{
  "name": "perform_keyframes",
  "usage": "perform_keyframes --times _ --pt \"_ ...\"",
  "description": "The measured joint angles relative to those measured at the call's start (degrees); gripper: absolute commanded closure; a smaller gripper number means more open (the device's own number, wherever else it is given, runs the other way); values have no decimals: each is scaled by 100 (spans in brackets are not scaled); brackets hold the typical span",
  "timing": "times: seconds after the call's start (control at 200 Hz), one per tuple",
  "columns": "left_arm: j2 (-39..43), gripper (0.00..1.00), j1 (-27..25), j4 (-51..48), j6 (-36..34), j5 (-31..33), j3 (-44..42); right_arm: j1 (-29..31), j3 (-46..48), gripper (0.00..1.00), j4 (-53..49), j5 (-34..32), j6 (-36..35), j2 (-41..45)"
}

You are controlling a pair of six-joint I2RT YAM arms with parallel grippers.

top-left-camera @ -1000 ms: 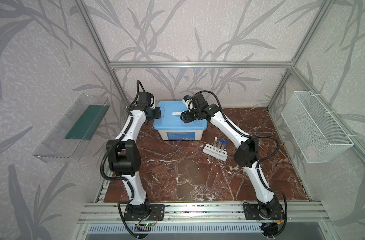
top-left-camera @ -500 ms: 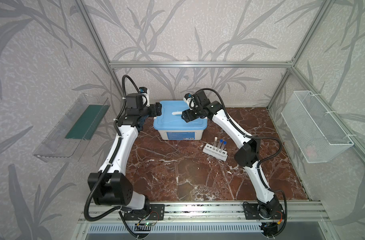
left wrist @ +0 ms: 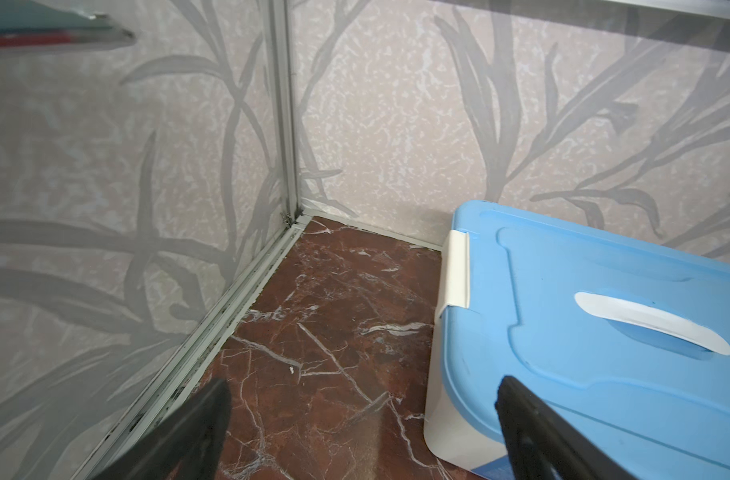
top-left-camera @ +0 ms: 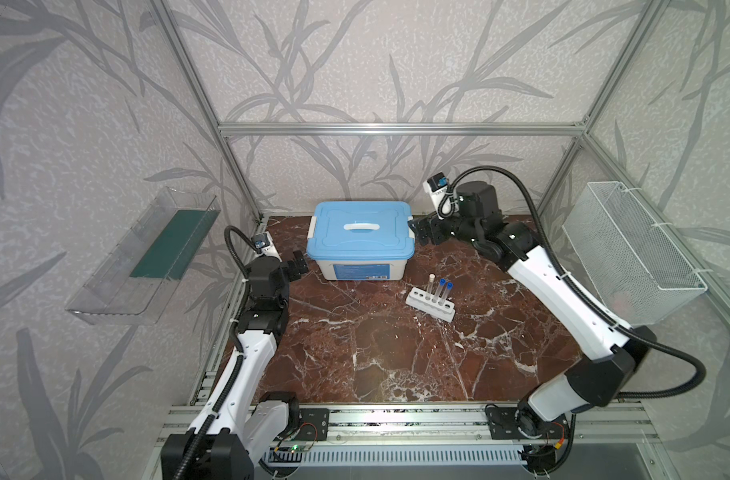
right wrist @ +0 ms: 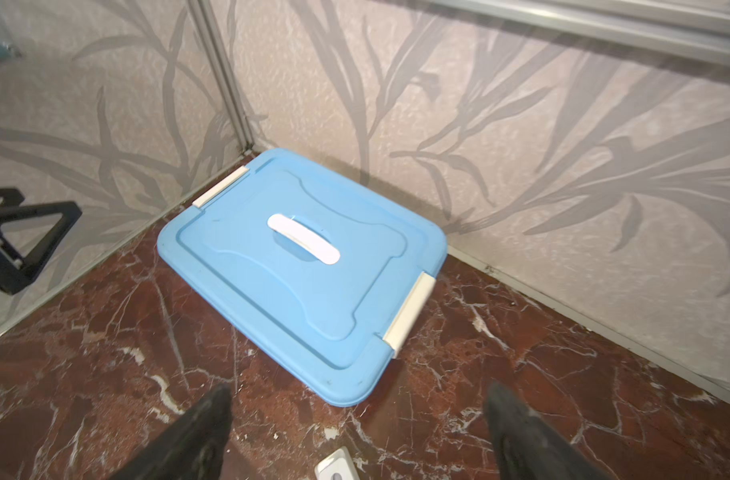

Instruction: Organize the chemistry lab equipment

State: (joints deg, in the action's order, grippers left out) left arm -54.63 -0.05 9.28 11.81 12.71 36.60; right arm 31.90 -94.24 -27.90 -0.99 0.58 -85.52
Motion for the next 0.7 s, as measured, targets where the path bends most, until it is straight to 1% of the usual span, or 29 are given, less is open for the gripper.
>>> perform_keyframes --times 0.09,0.215,0.28,0.365,0.49,0.585,0.7 --pt "348 0 0 358 131 387 -640 -468 1207 1 472 -326 48 997" --pt "737 1 0 780 232 831 -1377 -1137 2470 1 833 -807 229 2065" --pt "859 0 0 1036 227 957 -1703 -1408 3097 1 1099 -1104 313 2520" --pt "874 1 0 1414 114 968 -2100 -1635 4059 1 1587 -1554 348 2999" --pt "538 1 0 1888 -221 887 -2402 -1759 5434 1 2282 -2223 278 3161" --pt "-4 0 0 2225 -365 833 -2398 -1832 6308 1 2796 -2546 247 3008" --pt "-874 0 2 2769 -446 741 -2398 -1864 7058 1 3685 -2750 164 2752"
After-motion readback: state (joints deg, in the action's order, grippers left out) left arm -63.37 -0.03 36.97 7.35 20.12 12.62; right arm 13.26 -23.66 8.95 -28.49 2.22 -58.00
